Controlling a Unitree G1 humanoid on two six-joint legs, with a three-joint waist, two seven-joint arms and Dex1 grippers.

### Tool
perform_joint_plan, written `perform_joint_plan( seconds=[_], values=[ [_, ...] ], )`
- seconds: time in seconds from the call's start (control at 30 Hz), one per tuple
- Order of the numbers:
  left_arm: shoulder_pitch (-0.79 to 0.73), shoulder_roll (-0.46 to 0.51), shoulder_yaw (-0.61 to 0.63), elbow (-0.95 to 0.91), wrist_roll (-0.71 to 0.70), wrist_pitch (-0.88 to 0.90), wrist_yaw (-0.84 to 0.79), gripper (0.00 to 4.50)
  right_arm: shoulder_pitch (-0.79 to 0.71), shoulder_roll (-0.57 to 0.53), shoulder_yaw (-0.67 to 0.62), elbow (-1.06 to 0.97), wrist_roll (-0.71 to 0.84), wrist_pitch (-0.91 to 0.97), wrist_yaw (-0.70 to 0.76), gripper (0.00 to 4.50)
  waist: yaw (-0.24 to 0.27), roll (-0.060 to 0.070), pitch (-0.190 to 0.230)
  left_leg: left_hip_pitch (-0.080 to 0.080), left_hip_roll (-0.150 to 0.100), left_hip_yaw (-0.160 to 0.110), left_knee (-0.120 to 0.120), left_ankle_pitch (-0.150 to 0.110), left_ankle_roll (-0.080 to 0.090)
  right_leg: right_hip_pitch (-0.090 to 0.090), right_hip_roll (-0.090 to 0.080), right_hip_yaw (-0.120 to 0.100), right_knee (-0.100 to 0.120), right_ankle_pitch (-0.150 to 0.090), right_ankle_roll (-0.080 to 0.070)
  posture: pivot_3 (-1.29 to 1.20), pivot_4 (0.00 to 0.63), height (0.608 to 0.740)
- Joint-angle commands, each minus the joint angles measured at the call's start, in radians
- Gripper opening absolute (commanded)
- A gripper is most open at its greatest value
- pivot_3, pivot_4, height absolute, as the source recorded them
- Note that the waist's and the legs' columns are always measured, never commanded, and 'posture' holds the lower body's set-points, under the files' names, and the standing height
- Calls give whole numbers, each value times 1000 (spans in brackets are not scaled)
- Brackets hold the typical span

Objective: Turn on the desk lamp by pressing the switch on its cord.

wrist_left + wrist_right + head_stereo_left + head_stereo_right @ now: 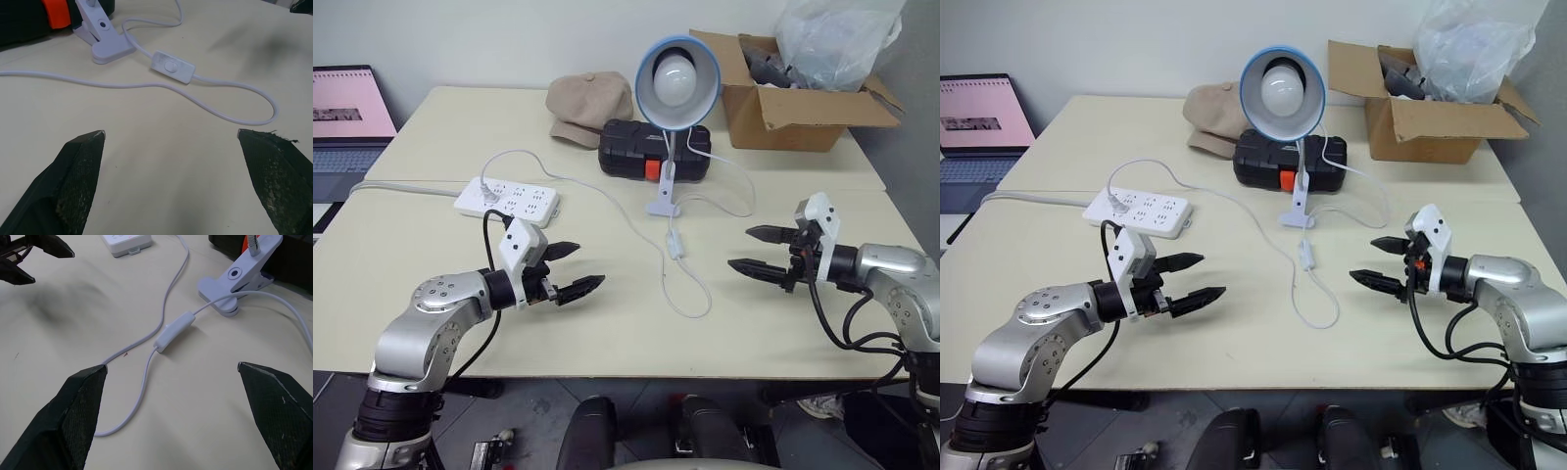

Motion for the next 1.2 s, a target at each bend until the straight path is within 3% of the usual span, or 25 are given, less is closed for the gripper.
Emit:
perform_joint_plan(
  seconds=[0.03, 1.03, 1.2],
  values=[
    [-8, 1, 26, -36, -25, -9, -5, 4500, -11, -12, -29, -35, 14, 2, -8, 4482, 0, 0, 0, 0, 0, 0, 0, 0, 0, 0, 0, 0, 0, 0, 0, 0, 150, 740],
    [-9, 66, 66, -64, -80, 12, -58, 4500, -149, -29, 21, 30, -17, 160, -78, 4482, -2, 0, 0, 0, 0, 0, 0, 0, 0, 0, 0, 0, 0, 0, 0, 0, 150, 740],
    [5, 81, 25, -92, -67, -2, -88, 4500, -275, 8, 79, 72, -4, 338, -130, 4482, -3, 0, 0, 0, 0, 0, 0, 0, 0, -1, 0, 0, 0, 0, 0, 0, 150, 740]
  ],
)
